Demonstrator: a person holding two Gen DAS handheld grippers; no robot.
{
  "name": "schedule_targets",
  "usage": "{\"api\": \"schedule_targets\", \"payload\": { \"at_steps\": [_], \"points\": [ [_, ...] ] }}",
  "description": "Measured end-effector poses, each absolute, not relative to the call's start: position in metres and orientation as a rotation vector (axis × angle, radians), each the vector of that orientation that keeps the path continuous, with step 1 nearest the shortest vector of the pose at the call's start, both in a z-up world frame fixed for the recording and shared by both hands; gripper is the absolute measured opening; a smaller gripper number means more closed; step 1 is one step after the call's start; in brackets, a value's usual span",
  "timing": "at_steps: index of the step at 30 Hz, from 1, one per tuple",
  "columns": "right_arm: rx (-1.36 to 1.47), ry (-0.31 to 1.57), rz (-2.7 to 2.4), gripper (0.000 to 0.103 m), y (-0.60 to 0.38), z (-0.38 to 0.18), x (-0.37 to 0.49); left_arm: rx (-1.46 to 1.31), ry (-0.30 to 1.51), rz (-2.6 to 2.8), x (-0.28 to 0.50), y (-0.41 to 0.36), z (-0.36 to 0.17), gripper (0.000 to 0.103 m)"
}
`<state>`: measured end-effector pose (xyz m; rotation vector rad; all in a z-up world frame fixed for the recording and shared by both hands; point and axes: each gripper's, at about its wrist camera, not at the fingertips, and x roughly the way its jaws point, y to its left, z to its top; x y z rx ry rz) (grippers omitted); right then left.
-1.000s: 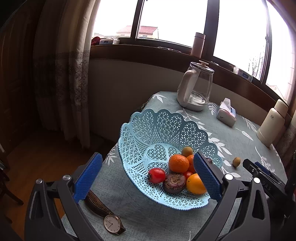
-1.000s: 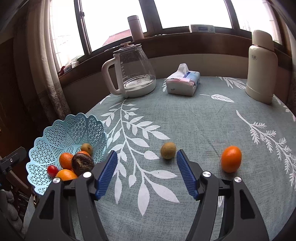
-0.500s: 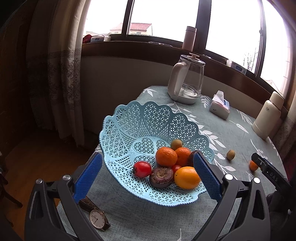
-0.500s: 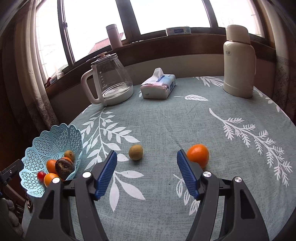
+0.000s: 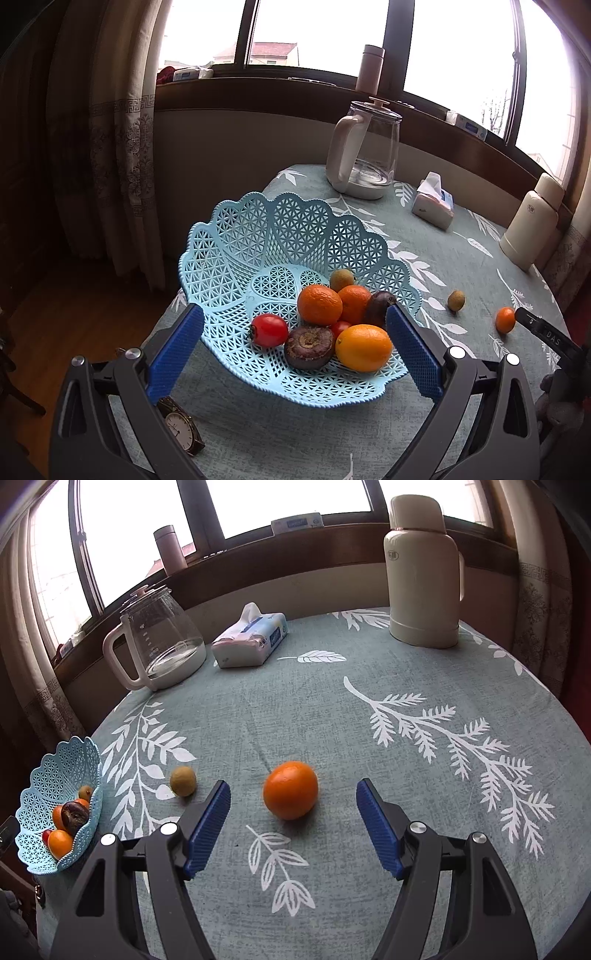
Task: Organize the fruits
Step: 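Move the right tool to the small tangerine and close on it, then lift the tangerine with the right tool while the left tool closes on the kiwi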
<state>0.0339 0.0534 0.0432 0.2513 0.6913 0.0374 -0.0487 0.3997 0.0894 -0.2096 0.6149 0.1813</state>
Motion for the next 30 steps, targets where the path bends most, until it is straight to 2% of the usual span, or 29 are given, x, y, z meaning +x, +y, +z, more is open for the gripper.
{"api": "schedule_targets", "payload": {
  "at_steps": [3, 13, 18, 30],
  "points": [
    [0.233, 0.731, 0.064, 0.07, 0.053, 0.038, 0.046, -0.217, 0.622, 0.173, -0.047, 0.398, 0.088, 0.1],
    [0.163, 0.868, 0.122, 0.051, 0.069, 0.019, 0.078, -0.218, 0.618, 0.179, -0.046, 0.395, 0.09, 0.1],
    [0.149, 0.861, 0.112, 0.039, 0.069, 0.019, 0.078, -0.221, 0.624, 0.176, -0.043, 0.392, 0.089, 0.1],
    [0.133, 0.804, 0.109, 0.039, 0.057, 0.03, 0.059, -0.152, 0.628, 0.088, -0.025, 0.343, 0.095, 0.1]
  ]
}}
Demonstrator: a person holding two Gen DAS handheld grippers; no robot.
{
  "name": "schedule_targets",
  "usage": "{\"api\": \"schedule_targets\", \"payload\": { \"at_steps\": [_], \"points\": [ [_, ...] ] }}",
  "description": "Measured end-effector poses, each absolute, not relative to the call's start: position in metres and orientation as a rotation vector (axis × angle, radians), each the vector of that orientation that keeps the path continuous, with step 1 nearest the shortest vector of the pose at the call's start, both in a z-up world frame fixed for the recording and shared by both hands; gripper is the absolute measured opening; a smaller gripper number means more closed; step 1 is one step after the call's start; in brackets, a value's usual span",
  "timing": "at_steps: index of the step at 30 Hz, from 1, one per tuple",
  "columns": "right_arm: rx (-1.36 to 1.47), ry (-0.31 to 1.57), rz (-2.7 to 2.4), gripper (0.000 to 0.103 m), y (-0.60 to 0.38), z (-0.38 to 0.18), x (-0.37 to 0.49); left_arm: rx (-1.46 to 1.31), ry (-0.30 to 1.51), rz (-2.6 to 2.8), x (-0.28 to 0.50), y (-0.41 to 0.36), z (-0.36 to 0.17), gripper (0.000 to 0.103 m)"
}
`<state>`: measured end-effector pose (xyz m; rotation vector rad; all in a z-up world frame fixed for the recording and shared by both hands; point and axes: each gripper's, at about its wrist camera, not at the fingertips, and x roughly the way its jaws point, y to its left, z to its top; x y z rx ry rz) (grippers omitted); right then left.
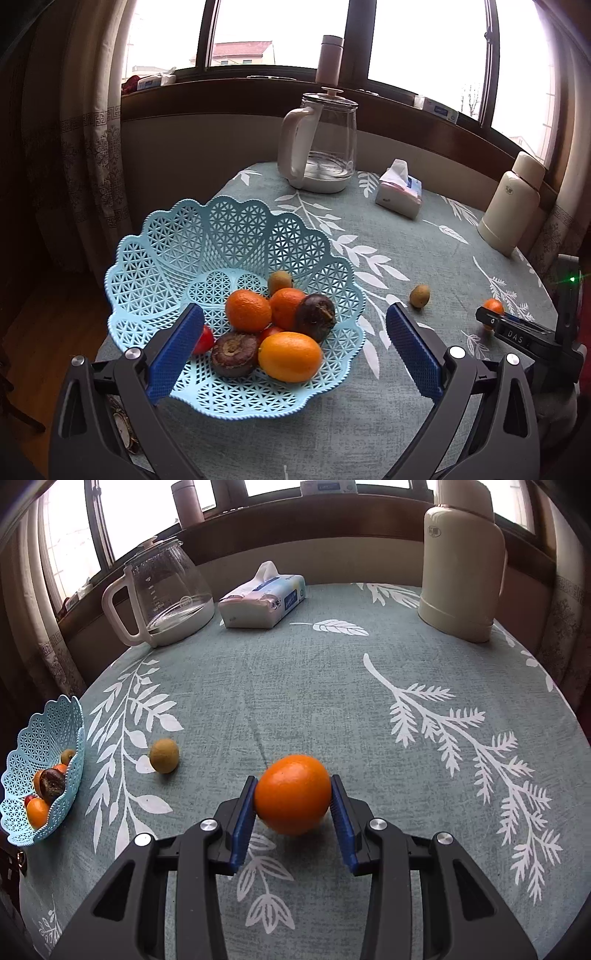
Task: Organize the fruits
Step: 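Lift the tangerine with the right tool while the left tool closes on the kiwi, then carry the brown kiwi into the blue basket and open the left tool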
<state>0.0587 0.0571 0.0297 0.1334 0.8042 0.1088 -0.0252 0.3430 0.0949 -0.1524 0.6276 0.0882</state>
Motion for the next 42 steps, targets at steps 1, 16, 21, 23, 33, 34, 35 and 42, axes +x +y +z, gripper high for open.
{"api": "schedule_targets", "payload": {
  "at_steps": [1, 16, 21, 23, 33, 34, 35, 42],
  "points": [
    [0.131, 0.798, 0.104, 0.039, 0.054, 0.03, 0.056, -0.145, 0.629, 0.079, -0.022, 0.337, 0.095, 0.1],
    [0.221, 0.796, 0.111, 0.039, 0.032, 0.025, 0.05, -0.006, 0.658, -0.061, 0.035, 0.242, 0.083, 0.1],
    [0.228, 0.805, 0.111, 0.039, 0.032, 0.023, 0.052, 0.032, 0.693, -0.14, 0.058, 0.215, 0.072, 0.095],
    [0.238, 0.811, 0.111, 0.039, 0.031, 0.021, 0.053, 0.045, 0.712, -0.166, 0.068, 0.206, 0.066, 0.085],
    [0.25, 0.823, 0.122, 0.039, 0.03, 0.019, 0.054, 0.011, 0.827, -0.195, 0.103, 0.203, 0.033, 0.056],
    [0.25, 0.823, 0.123, 0.039, 0.03, 0.019, 0.055, 0.011, 0.832, -0.197, 0.104, 0.202, 0.031, 0.055],
    [0.25, 0.824, 0.123, 0.039, 0.03, 0.019, 0.055, 0.012, 0.836, -0.2, 0.105, 0.202, 0.03, 0.049],
    [0.247, 0.822, 0.121, 0.039, 0.031, 0.019, 0.055, -0.01, 0.843, -0.198, 0.106, 0.205, 0.027, 0.026]
  ]
}}
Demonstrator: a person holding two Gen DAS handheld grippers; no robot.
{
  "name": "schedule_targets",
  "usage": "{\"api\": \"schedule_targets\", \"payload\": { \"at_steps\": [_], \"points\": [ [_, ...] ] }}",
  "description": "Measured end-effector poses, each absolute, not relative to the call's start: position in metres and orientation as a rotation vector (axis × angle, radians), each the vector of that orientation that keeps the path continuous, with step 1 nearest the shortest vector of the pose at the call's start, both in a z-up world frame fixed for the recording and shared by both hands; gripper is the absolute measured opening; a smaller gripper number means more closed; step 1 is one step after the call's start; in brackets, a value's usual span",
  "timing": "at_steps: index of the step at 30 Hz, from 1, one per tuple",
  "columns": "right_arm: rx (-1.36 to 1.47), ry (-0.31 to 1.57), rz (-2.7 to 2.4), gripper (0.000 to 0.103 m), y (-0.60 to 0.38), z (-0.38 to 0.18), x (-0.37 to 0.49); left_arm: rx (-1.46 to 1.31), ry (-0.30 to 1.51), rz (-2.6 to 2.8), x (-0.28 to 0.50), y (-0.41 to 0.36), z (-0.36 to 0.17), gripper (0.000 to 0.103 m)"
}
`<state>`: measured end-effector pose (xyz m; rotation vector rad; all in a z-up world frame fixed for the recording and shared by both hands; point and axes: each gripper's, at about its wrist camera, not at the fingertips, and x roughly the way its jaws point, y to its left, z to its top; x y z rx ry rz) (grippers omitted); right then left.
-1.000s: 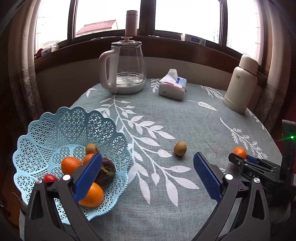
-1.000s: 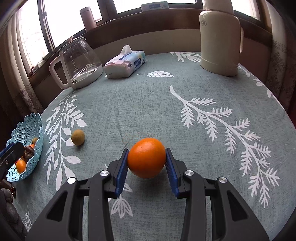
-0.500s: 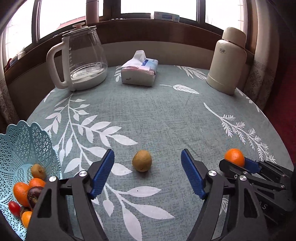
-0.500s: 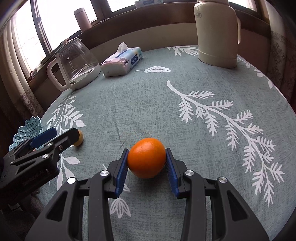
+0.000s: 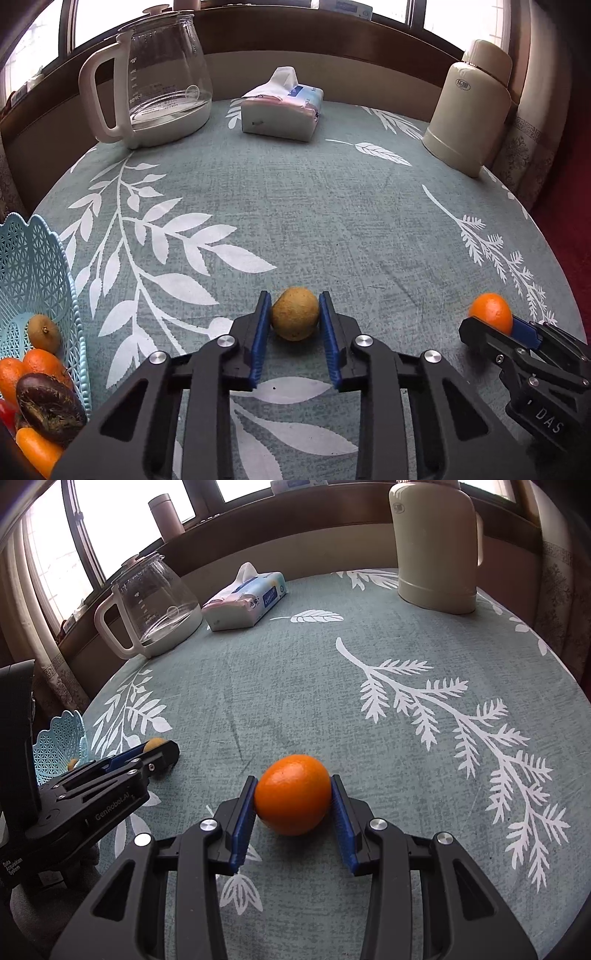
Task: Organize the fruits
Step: 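Carry the brown kiwi into the blue basket and open the left tool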
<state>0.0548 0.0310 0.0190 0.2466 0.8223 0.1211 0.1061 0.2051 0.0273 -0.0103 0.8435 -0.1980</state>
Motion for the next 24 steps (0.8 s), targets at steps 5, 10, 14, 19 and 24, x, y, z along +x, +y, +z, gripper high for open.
{"api": "schedule_targets", "payload": {
  "at_steps": [5, 10, 14, 19, 24],
  "points": [
    [0.247, 0.822, 0.121, 0.039, 0.031, 0.019, 0.055, -0.019, 0.832, -0.197, 0.103, 0.206, 0.029, 0.026],
    [0.247, 0.821, 0.122, 0.039, 0.031, 0.019, 0.055, -0.03, 0.814, -0.175, 0.101, 0.21, 0.031, 0.026],
    [0.249, 0.809, 0.119, 0.039, 0.03, 0.021, 0.053, -0.031, 0.792, -0.149, 0.098, 0.212, 0.035, 0.026],
    [0.263, 0.759, 0.135, 0.039, 0.028, 0.029, 0.046, -0.043, 0.765, -0.121, 0.092, 0.217, 0.039, 0.026],
    [0.296, 0.73, 0.16, 0.039, 0.027, 0.034, 0.042, -0.063, 0.75, -0.103, 0.088, 0.221, 0.041, 0.026]
  ]
}}
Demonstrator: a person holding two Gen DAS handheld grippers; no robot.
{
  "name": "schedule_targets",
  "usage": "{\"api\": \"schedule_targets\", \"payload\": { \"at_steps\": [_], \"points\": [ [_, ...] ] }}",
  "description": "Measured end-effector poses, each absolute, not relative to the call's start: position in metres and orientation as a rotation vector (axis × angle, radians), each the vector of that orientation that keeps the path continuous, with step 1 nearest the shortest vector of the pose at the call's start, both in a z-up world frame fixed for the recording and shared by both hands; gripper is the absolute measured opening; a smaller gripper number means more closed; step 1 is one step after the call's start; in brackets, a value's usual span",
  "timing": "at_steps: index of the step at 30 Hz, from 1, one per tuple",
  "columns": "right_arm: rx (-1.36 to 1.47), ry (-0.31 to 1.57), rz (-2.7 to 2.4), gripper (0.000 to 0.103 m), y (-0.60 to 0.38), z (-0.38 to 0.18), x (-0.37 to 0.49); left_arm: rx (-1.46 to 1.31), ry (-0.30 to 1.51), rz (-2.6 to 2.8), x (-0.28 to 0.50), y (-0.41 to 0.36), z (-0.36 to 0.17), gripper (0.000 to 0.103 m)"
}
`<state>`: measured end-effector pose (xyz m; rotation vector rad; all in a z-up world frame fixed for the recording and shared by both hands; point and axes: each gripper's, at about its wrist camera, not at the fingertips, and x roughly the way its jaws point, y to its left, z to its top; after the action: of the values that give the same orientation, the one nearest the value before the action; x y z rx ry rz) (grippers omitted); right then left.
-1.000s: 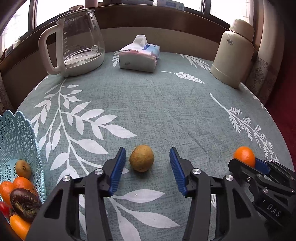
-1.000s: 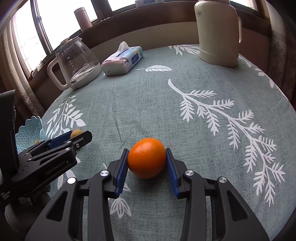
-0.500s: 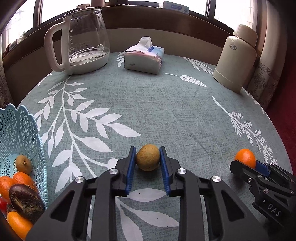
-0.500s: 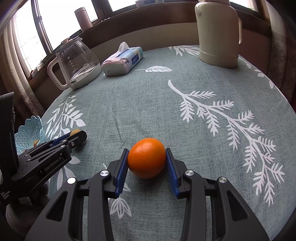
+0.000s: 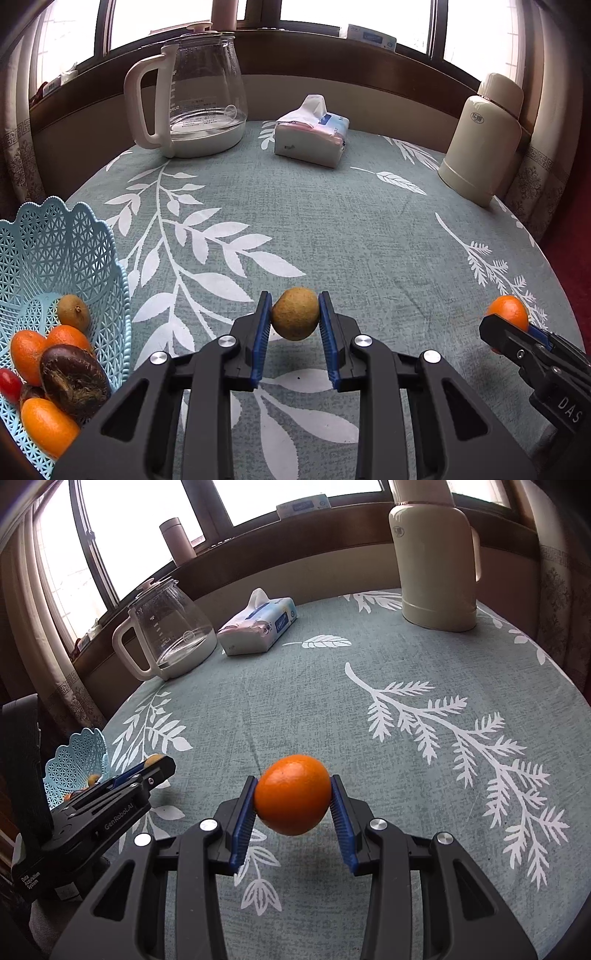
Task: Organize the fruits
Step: 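Carry the brown kiwi into the blue basket and open the left tool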
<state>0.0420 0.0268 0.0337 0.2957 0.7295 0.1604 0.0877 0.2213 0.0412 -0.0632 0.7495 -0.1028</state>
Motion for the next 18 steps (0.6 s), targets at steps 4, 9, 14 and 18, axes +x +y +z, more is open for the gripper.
{"api": "schedule_targets", "payload": {
  "at_steps": [4, 9, 14, 18],
  "points": [
    [0.305, 0.714, 0.176, 0.039, 0.028, 0.037, 0.039, -0.065, 0.739, -0.099, 0.085, 0.222, 0.042, 0.026],
    [0.305, 0.705, 0.185, 0.039, 0.03, 0.038, 0.037, -0.063, 0.728, -0.093, 0.08, 0.222, 0.044, 0.026],
    [0.305, 0.704, 0.186, 0.039, 0.03, 0.039, 0.037, -0.077, 0.732, -0.082, 0.074, 0.228, 0.043, 0.026],
    [0.301, 0.693, 0.194, 0.039, 0.032, 0.041, 0.034, -0.086, 0.73, -0.069, 0.07, 0.233, 0.044, 0.026]
  ]
}}
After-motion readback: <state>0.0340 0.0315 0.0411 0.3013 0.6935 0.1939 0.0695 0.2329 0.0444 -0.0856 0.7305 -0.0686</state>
